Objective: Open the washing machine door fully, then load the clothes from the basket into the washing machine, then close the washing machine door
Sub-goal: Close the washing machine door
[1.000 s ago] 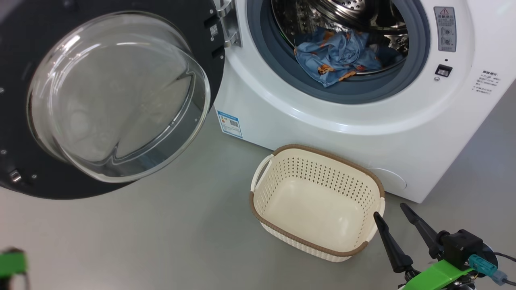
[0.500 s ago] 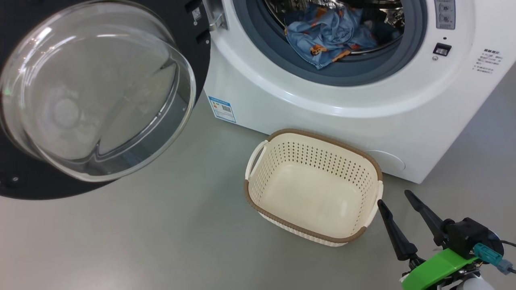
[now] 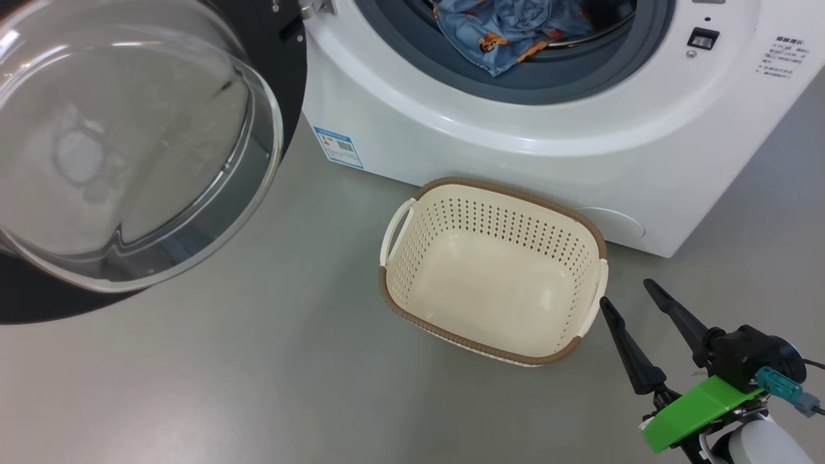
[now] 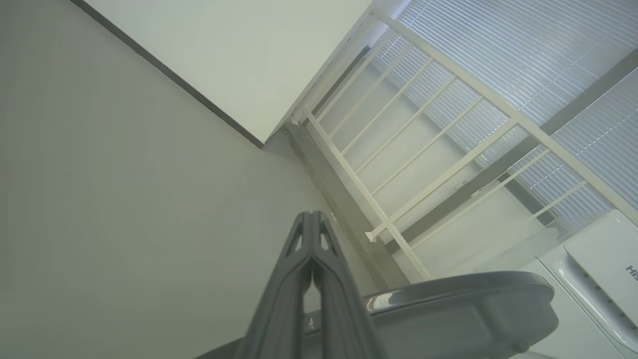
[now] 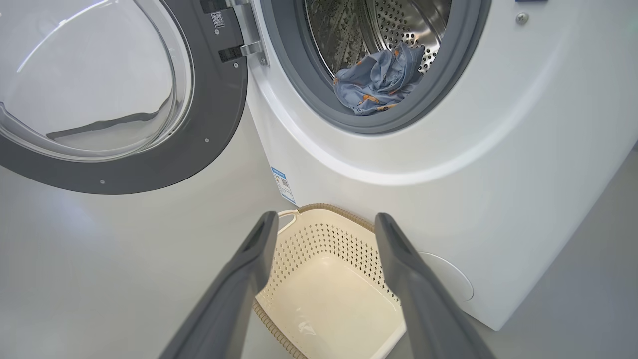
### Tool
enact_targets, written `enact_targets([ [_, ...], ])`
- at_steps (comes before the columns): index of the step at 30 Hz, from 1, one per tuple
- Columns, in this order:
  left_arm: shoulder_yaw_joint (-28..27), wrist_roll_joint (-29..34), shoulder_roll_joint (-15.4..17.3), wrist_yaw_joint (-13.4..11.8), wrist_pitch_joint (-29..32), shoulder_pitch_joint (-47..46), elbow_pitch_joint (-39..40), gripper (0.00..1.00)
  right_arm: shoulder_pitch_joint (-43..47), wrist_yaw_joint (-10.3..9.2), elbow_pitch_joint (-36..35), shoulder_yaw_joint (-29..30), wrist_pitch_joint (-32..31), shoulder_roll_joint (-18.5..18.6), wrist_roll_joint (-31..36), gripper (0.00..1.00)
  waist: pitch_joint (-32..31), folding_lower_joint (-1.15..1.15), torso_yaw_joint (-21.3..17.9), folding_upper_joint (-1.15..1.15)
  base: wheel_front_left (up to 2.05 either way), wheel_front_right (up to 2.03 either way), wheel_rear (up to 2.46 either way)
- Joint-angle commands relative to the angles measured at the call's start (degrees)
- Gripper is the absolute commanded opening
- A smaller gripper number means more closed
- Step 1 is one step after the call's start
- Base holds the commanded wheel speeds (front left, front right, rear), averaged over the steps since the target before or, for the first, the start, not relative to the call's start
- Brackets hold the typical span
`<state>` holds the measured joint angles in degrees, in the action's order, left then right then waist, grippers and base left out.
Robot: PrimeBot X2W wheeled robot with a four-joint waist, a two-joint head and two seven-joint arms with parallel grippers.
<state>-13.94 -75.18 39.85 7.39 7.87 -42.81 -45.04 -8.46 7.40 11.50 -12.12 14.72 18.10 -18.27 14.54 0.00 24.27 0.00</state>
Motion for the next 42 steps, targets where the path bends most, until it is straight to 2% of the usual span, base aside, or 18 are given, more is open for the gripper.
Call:
enact_targets([
  [1, -0.9, -1.0, 5.1, 0.1, 1.9, -2.0, 0.1, 0.00, -0.9, 0.09, -1.3, -1.4, 0.3, 0.8, -0.1, 1.00, 0.7, 0.00, -0.1, 0.00, 0.00, 0.00, 0.00],
  [6, 1.6, -2.8, 6.2, 0.1, 9.2, -3.8, -3.3, 0.00, -1.6, 0.09, -1.3, -1.9, 0.3, 1.4, -0.1, 1.00, 1.7, 0.00, -0.3, 0.00, 0.00, 0.00, 0.00],
  [11, 2.6, -4.1, 6.5, 0.1, 12.9, -5.1, -5.2, 0.00, -2.3, 0.09, -1.3, -2.7, 0.3, 1.9, 0.0, 1.00, 2.8, 0.00, -0.7, 0.00, 0.00, 0.00, 0.00],
  [28, 3.3, -6.9, 5.9, 0.1, 17.7, -4.1, -4.6, 0.00, -3.5, 0.09, -1.3, -3.1, 0.3, 2.6, 0.0, 1.00, 4.4, 0.00, -1.2, 0.00, 0.00, 0.00, 0.00],
  [42, 4.8, -9.3, 5.4, 0.1, 25.0, -2.8, -2.8, 0.00, -4.0, 0.09, -1.0, -2.8, 0.3, 2.2, 0.1, 1.00, 4.2, 0.00, -1.1, 0.00, 0.00, 0.00, 0.00],
])
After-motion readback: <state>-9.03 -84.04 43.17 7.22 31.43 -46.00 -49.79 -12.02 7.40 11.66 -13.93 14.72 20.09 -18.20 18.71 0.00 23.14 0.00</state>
